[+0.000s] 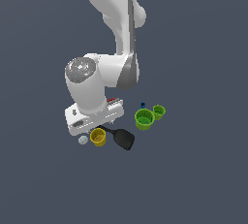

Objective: Pick up a designated object from a clutter of objects.

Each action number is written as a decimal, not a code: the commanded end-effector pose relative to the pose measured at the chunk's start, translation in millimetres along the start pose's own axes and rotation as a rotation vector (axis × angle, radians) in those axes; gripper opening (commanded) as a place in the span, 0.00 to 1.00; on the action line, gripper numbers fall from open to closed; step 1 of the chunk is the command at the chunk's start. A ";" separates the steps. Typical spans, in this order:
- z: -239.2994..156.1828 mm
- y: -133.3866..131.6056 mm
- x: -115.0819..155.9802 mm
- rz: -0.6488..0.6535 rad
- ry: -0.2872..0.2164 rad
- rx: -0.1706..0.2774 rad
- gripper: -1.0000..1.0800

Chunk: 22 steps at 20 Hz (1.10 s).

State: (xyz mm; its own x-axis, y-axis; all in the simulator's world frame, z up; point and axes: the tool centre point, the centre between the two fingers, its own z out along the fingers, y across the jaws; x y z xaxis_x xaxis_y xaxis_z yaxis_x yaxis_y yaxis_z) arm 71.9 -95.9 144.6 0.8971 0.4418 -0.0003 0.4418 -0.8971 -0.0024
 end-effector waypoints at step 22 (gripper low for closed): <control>72.2 20.5 -4.2 -0.109 0.000 -0.002 0.96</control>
State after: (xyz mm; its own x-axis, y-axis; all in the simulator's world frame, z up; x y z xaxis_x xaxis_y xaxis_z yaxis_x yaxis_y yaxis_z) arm 77.7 -116.3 80.4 0.8441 0.5363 0.0005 0.5363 -0.8441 0.0005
